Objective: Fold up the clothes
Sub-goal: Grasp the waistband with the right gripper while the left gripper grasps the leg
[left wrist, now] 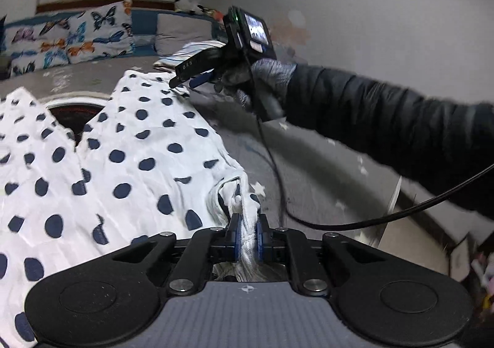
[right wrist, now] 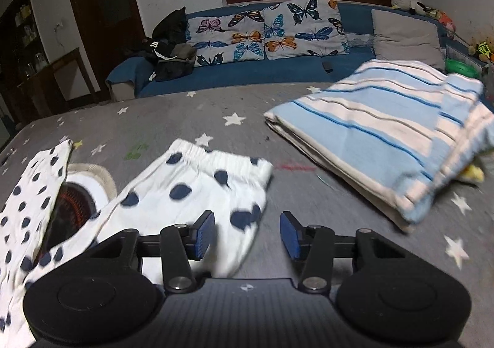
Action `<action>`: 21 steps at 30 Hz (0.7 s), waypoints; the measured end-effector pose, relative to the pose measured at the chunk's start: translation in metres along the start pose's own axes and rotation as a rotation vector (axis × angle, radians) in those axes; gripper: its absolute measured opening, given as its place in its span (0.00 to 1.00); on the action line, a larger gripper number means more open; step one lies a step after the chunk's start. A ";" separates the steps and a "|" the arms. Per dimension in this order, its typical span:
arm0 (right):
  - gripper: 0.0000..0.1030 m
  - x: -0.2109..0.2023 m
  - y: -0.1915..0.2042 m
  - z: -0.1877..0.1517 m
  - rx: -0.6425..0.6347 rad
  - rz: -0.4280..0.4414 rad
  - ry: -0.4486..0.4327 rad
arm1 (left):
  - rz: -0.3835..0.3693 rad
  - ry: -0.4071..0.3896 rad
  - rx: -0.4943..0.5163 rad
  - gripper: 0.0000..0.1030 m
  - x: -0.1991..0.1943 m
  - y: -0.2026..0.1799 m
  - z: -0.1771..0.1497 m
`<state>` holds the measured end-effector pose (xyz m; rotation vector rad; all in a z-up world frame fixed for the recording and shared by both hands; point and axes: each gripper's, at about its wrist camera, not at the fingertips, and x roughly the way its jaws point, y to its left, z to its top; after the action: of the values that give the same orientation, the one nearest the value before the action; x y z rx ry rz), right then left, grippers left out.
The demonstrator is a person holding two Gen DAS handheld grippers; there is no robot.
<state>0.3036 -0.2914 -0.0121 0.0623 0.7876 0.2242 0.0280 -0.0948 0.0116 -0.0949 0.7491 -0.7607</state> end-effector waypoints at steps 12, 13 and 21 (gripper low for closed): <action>0.18 0.028 0.008 0.017 -0.005 -0.062 -0.029 | -0.046 -0.026 -0.100 0.10 -0.012 0.022 0.001; 0.17 0.027 0.006 0.019 -0.002 -0.064 -0.025 | -0.045 -0.028 -0.102 0.10 -0.013 0.023 0.000; 0.06 0.017 0.009 0.030 0.031 -0.106 -0.033 | -0.021 -0.078 -0.156 0.10 -0.035 0.031 -0.010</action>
<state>0.3346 -0.2779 -0.0018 0.0531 0.7588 0.1100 0.0229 -0.0472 0.0145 -0.2718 0.7335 -0.7142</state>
